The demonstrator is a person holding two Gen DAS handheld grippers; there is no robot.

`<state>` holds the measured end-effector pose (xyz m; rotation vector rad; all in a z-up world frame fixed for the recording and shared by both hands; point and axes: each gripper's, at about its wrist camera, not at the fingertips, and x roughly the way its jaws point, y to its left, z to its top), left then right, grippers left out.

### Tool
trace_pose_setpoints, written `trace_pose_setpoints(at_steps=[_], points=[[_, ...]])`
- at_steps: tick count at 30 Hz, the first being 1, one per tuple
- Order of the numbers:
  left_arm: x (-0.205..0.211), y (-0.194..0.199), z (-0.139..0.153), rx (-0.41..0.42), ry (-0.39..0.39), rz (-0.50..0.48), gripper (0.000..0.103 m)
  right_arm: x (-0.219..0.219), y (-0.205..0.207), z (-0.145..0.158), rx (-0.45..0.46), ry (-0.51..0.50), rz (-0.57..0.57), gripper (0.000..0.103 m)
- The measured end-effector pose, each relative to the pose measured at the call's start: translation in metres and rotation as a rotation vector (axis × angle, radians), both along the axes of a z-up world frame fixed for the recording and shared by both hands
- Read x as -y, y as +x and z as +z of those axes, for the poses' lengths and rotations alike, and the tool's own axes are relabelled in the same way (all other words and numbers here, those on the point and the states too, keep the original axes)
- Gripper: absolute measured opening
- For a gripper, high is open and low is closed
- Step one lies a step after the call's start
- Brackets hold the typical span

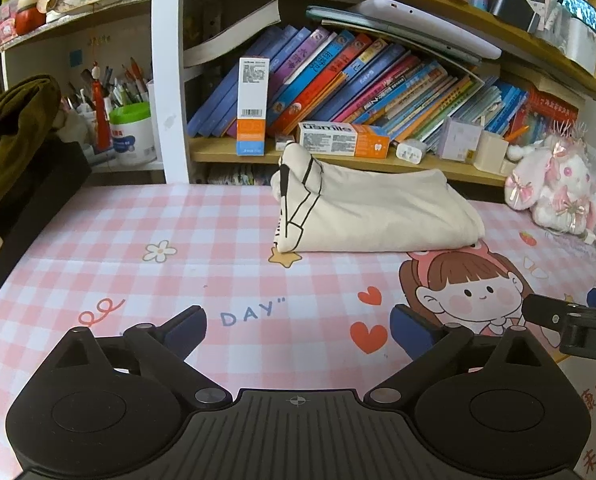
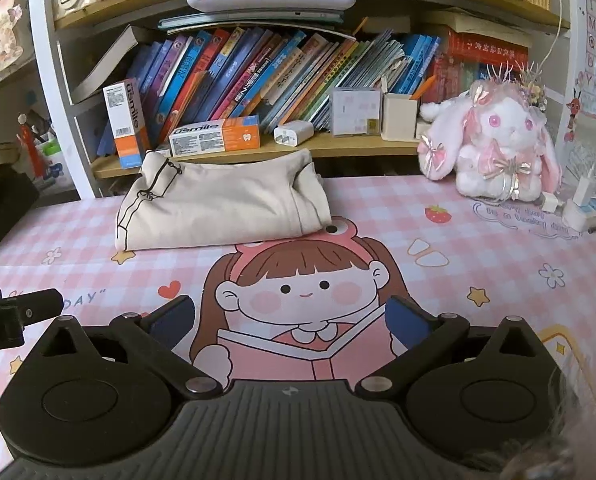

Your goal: Fold clothes

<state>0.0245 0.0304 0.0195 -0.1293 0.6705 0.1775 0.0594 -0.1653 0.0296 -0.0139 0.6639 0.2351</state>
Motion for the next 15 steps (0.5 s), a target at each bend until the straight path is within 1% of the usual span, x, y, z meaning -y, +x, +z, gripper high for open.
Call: trace_pose_setpoints(at_steps=[15], points=[[0.0003,-0.0028,0.0018,0.002,-0.006,-0.015,0.101,-0.0037,-0.0045,0.0033,0.007,-0.02,0.003,0.103]])
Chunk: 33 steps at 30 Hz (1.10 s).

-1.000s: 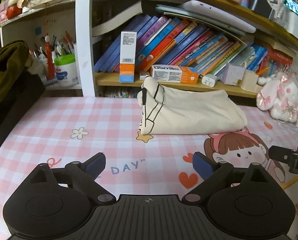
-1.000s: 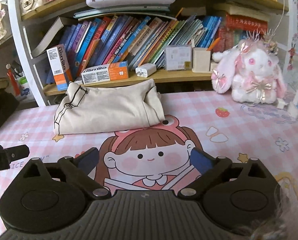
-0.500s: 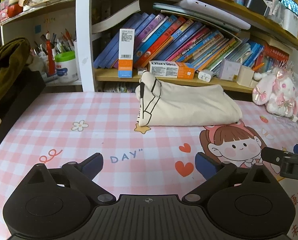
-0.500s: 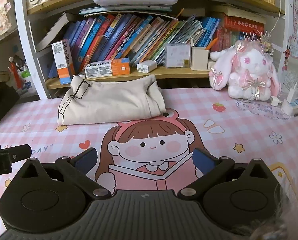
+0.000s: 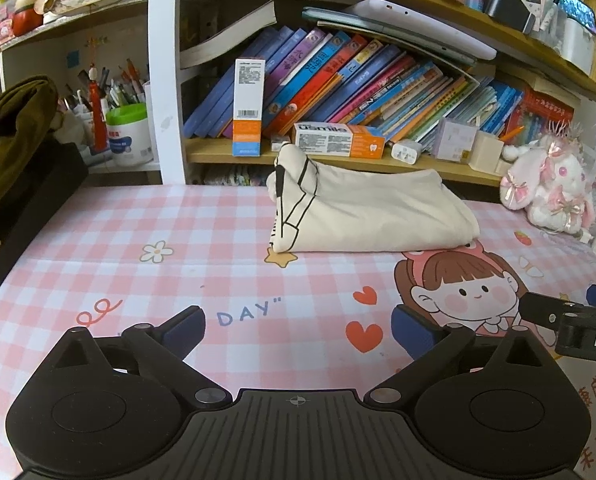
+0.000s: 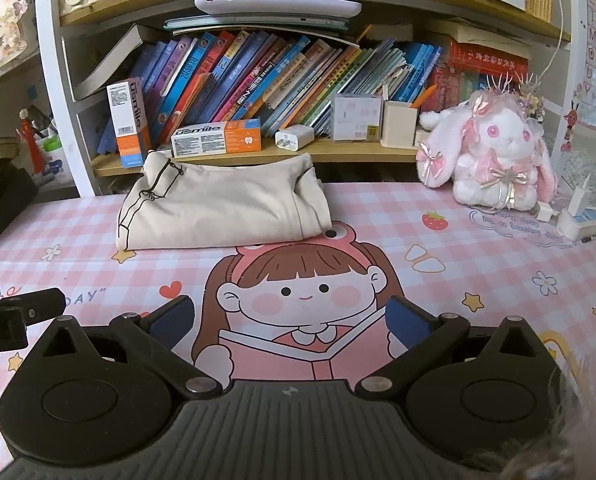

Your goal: Fold clothes

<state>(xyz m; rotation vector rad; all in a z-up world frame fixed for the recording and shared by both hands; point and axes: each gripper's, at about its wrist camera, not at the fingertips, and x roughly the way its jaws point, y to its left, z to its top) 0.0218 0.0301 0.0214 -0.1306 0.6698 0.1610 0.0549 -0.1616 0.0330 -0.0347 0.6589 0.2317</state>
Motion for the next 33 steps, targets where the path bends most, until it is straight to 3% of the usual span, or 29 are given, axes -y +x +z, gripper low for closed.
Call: trace_pose_setpoints(at_steps=[33], points=[[-0.0024,0.0005,0.0014,0.004,-0.009,-0.015,0.101,-0.0063,-0.0007,0.0,0.0,-0.018,0.008,0.103]])
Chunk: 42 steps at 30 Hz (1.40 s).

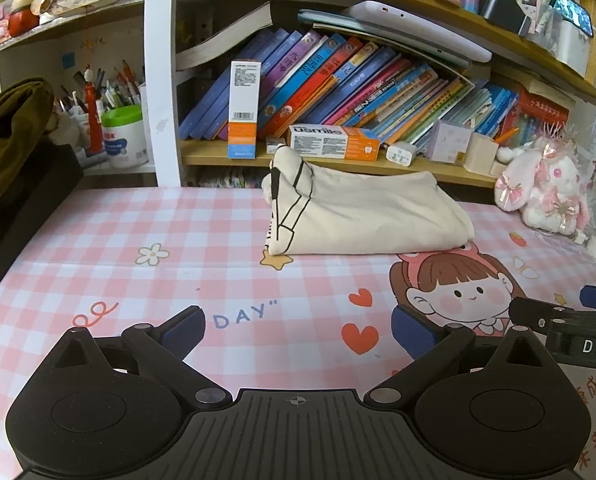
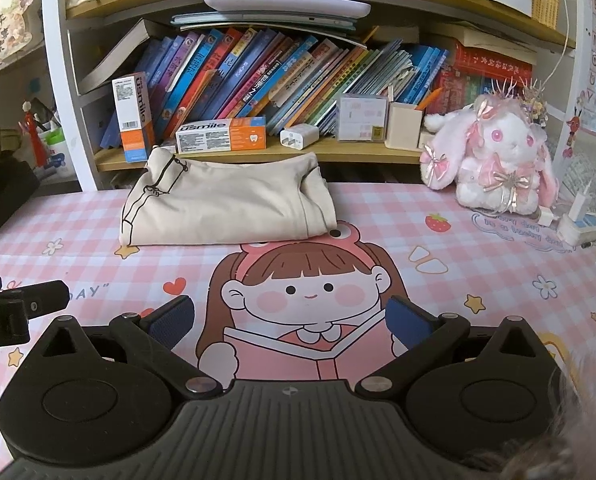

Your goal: Fold clothes

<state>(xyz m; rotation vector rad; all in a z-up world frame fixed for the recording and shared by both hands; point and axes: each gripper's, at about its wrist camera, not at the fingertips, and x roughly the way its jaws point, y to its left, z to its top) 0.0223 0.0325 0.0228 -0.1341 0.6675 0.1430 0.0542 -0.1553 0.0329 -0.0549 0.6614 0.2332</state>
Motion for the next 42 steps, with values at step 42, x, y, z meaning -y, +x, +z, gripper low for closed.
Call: trace_pose_setpoints(at_steps=[42], points=[[0.0024,-0.0036,0.0003,-0.006,0.007,0.001,0.103,-0.0026,-0.0002,-0.0026,-0.015,0.009,0.007,0.103]])
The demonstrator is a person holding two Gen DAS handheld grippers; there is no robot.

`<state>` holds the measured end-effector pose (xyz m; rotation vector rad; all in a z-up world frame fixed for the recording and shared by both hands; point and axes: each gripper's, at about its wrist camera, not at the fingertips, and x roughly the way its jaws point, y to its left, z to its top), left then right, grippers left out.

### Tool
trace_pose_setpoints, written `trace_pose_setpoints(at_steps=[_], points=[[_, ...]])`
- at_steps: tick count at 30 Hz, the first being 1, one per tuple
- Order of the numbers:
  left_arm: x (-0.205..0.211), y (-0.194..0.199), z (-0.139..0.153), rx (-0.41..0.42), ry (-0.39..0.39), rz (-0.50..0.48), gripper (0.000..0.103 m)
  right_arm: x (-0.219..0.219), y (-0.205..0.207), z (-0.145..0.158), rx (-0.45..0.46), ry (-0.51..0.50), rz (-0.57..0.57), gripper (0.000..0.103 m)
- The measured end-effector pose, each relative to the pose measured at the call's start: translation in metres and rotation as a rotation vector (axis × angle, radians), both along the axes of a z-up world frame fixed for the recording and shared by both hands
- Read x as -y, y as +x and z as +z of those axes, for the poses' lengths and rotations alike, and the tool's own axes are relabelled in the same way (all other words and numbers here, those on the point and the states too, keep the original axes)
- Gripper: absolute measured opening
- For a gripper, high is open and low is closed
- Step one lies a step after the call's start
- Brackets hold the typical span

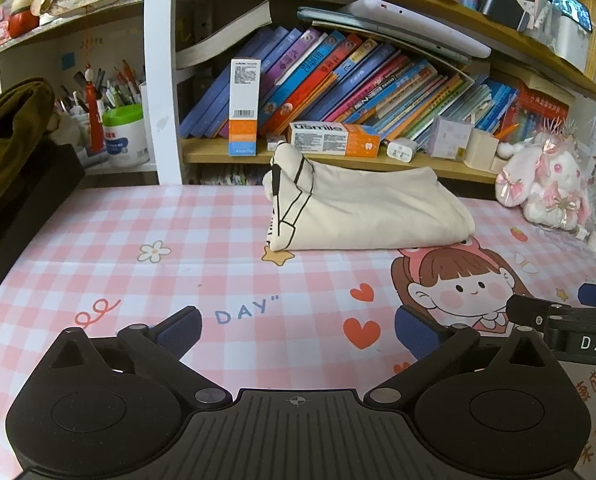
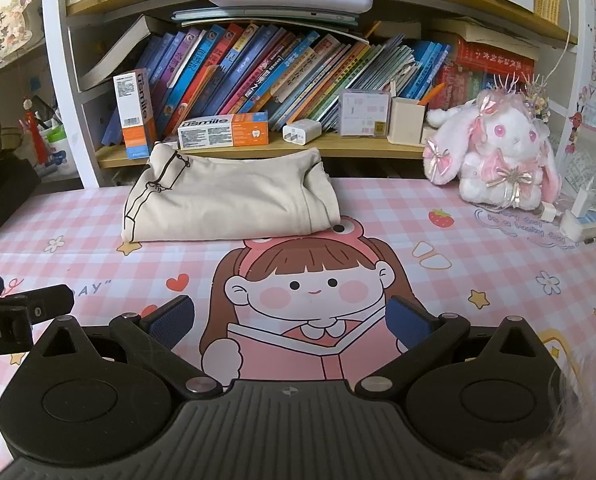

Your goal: Fold clothes

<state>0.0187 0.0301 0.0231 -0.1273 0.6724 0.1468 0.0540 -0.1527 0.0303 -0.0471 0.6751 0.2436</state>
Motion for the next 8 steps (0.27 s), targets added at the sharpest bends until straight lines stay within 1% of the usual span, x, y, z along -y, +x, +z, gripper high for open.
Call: trace_pose_setpoints(at_steps=[8], points=[[0.0006,-0.0012,-0.0001,-0.002,-0.017,-0.01,0.103,0.0008,-0.0008,-0.0012,-0.005,0.003,0.0,0.103]])
